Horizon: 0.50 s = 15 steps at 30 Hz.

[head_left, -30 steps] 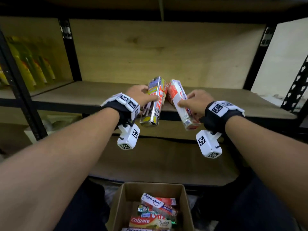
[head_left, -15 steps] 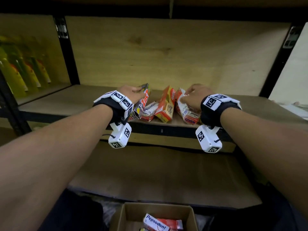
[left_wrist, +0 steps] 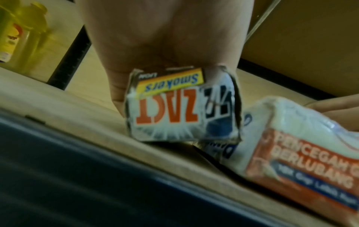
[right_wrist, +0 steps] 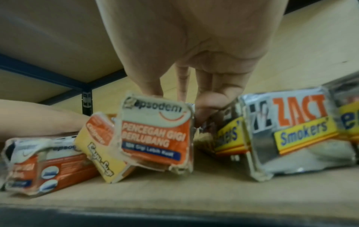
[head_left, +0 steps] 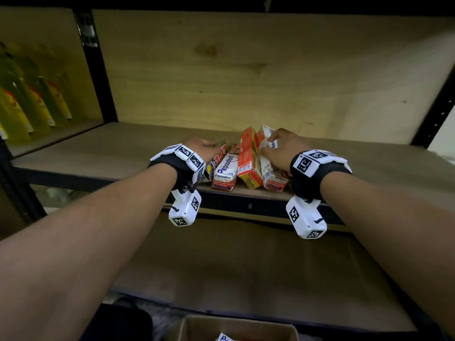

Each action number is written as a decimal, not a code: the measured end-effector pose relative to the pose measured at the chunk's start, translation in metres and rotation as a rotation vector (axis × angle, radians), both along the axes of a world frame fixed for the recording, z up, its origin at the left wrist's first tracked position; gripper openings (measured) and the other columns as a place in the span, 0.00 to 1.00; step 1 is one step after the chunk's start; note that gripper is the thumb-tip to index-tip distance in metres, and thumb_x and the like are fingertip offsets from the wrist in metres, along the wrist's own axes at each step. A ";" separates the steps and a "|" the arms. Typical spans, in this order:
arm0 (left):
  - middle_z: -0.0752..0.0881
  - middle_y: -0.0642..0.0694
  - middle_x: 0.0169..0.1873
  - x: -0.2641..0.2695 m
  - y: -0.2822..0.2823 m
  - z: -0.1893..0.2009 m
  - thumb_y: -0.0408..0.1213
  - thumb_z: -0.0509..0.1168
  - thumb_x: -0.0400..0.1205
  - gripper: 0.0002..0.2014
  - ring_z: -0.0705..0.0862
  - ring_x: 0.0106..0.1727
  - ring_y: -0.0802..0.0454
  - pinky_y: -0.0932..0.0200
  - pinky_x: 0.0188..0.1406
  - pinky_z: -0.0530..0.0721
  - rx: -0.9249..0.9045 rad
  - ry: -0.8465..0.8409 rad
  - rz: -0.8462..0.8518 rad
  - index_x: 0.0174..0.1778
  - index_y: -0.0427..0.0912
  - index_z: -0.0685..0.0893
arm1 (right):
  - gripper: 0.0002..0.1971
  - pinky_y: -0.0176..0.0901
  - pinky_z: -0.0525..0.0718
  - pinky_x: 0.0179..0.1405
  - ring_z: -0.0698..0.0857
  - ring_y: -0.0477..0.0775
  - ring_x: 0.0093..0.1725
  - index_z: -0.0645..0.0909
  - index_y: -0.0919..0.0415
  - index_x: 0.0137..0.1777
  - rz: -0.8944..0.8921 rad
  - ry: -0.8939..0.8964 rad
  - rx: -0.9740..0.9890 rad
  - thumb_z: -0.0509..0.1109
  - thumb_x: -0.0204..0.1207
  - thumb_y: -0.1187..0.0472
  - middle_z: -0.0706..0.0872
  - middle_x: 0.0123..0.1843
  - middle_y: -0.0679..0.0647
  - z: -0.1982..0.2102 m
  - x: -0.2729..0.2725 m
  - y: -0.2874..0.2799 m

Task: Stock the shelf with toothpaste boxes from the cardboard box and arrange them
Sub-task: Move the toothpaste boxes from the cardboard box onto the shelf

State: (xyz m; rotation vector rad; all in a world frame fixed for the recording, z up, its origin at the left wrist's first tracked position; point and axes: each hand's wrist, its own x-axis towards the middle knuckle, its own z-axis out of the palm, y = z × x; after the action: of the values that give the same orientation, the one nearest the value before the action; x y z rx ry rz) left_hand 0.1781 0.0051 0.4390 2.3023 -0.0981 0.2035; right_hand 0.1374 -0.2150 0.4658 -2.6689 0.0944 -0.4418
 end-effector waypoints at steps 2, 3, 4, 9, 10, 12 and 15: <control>0.91 0.52 0.43 0.001 -0.001 0.001 0.60 0.66 0.79 0.20 0.84 0.37 0.55 0.69 0.27 0.78 0.034 0.004 0.014 0.66 0.61 0.85 | 0.18 0.36 0.65 0.22 0.76 0.45 0.29 0.80 0.51 0.64 -0.001 0.000 -0.025 0.67 0.80 0.43 0.81 0.40 0.49 -0.001 0.000 0.004; 0.91 0.52 0.43 0.001 -0.001 0.001 0.62 0.64 0.79 0.21 0.85 0.39 0.54 0.67 0.30 0.79 0.056 0.010 0.016 0.66 0.62 0.85 | 0.18 0.35 0.66 0.22 0.77 0.46 0.31 0.80 0.50 0.64 0.008 0.006 -0.037 0.67 0.80 0.43 0.83 0.42 0.50 -0.002 -0.001 0.005; 0.92 0.52 0.44 0.002 -0.001 0.001 0.62 0.63 0.79 0.21 0.87 0.40 0.52 0.65 0.33 0.80 0.073 0.020 0.018 0.67 0.62 0.84 | 0.19 0.34 0.67 0.23 0.80 0.49 0.33 0.81 0.50 0.64 0.019 0.013 -0.052 0.67 0.80 0.42 0.86 0.45 0.51 -0.001 -0.002 0.006; 0.87 0.55 0.55 -0.006 0.003 0.008 0.59 0.62 0.82 0.20 0.83 0.49 0.53 0.62 0.45 0.78 0.193 0.032 0.026 0.63 0.55 0.87 | 0.13 0.33 0.77 0.26 0.83 0.51 0.38 0.88 0.48 0.59 0.073 0.058 -0.068 0.66 0.82 0.47 0.90 0.55 0.49 0.008 -0.016 0.009; 0.85 0.54 0.54 -0.010 0.003 0.010 0.58 0.61 0.83 0.17 0.80 0.49 0.53 0.61 0.47 0.78 0.211 0.033 0.018 0.58 0.53 0.87 | 0.13 0.34 0.80 0.29 0.85 0.52 0.39 0.89 0.49 0.59 0.080 0.065 -0.066 0.65 0.83 0.49 0.91 0.54 0.49 0.010 -0.021 0.010; 0.87 0.46 0.51 -0.017 0.004 0.015 0.54 0.61 0.84 0.12 0.80 0.46 0.49 0.55 0.50 0.82 0.221 0.028 0.007 0.49 0.51 0.84 | 0.13 0.40 0.86 0.37 0.89 0.55 0.46 0.89 0.50 0.59 0.086 0.079 -0.068 0.64 0.84 0.54 0.91 0.53 0.50 0.014 -0.031 0.012; 0.80 0.47 0.43 -0.032 0.005 0.023 0.54 0.62 0.83 0.11 0.78 0.43 0.49 0.58 0.42 0.79 0.260 0.012 -0.025 0.45 0.51 0.80 | 0.15 0.35 0.81 0.33 0.89 0.56 0.51 0.89 0.50 0.60 0.095 0.095 -0.061 0.63 0.83 0.61 0.90 0.56 0.51 0.018 -0.047 0.013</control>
State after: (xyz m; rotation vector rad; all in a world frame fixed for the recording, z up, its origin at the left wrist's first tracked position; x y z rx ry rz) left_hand 0.1458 0.0106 0.4616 2.5592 -0.1547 0.1724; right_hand 0.0902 -0.2025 0.4840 -2.7401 -0.0179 -0.2920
